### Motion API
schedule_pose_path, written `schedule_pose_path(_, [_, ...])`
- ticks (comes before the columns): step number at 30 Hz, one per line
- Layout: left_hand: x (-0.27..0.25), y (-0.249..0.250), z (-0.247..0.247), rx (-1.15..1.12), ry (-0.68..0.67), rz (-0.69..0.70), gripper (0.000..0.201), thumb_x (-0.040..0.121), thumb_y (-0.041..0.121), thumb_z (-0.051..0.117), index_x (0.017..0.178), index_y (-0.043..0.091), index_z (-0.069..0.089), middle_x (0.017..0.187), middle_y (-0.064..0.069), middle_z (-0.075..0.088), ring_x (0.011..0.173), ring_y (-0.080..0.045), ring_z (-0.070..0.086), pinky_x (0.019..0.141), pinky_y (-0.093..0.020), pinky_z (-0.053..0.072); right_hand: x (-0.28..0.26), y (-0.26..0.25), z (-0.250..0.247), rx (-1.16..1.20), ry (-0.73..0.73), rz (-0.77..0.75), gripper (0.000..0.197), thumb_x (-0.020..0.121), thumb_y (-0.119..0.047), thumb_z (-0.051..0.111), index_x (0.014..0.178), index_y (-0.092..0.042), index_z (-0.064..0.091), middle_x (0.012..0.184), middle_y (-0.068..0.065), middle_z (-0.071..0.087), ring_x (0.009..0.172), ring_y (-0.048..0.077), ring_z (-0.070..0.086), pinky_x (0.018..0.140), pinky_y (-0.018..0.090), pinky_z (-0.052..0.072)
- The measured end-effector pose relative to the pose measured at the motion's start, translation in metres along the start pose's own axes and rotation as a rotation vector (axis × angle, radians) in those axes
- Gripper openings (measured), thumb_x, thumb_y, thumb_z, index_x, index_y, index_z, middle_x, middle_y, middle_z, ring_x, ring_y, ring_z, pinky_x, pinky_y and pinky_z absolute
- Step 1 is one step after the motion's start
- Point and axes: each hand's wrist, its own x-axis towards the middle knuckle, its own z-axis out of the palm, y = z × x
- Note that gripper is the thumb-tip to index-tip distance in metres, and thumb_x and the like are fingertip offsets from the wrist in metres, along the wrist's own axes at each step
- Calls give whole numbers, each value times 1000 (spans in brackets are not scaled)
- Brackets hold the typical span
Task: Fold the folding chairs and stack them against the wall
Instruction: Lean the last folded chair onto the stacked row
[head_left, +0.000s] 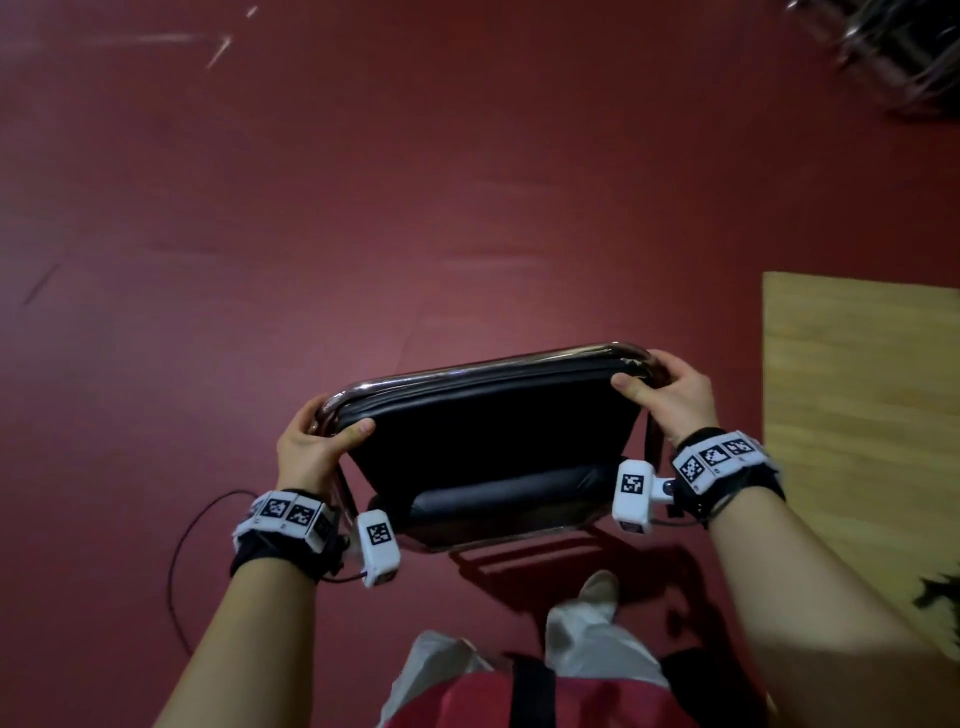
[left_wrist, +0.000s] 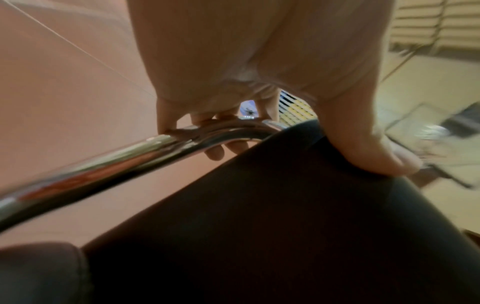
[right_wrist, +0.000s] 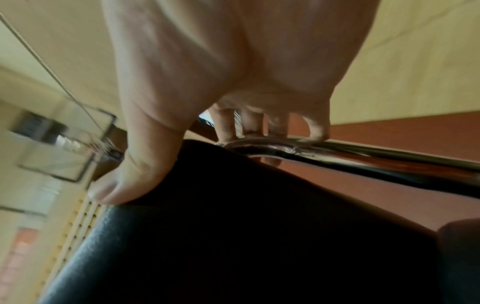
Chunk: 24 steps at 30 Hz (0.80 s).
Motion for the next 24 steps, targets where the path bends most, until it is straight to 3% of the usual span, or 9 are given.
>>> schedule_pose_path(3, [35,36,55,11,-90,60,48,70,-6,82,97,28,64,83,16,73,76,7,67,74,-12,51,35,-31,-38,31,93,-57,38,73,-7,85,103,-16,64,87,-14,64,64,-20,58,63,-1,41])
schedule_pose_path(7, [94,86,143,0,-220,138,57,69,-3,85,119,14,63,107,1,69,95,-11,66,88,-24,50,93,-65,-85,42,237,-111,44,71,-17,87,109,-18,64,93,-11,66,80,-10,60,69,0,43])
schedule_pose_path(12, [177,147,272,-10,-382,215,56,70,-1,85,120,13,63,104,3,70,90,-7,66,81,-18,51,179,-101,-126,83,429,-120,41,73,-16,86,107,-18,63,91,-12,66,81,0,61,70,2,44])
schedule_pose_path(15, [232,187,352,-10,-482,247,45,71,-2,84,109,16,66,97,7,69,81,1,66,72,-11,50,237,-125,-140,97,560,-85,55,71,-22,88,119,-9,65,106,0,69,95,11,64,83,15,47])
schedule_pose_path(17, [270,216,407,-2,-567,255,42,72,-4,82,103,19,65,94,8,68,76,7,65,70,-9,50,276,-142,-150,115,659,-65,59,70,-23,88,122,-8,65,109,2,69,98,14,64,86,21,46])
schedule_pose_path(24, [374,299,555,10,-726,289,52,71,-7,81,117,7,62,97,5,68,78,7,66,73,-10,51,390,-197,-177,115,827,-29,70,68,-27,90,128,-8,62,116,3,68,108,16,64,96,26,48])
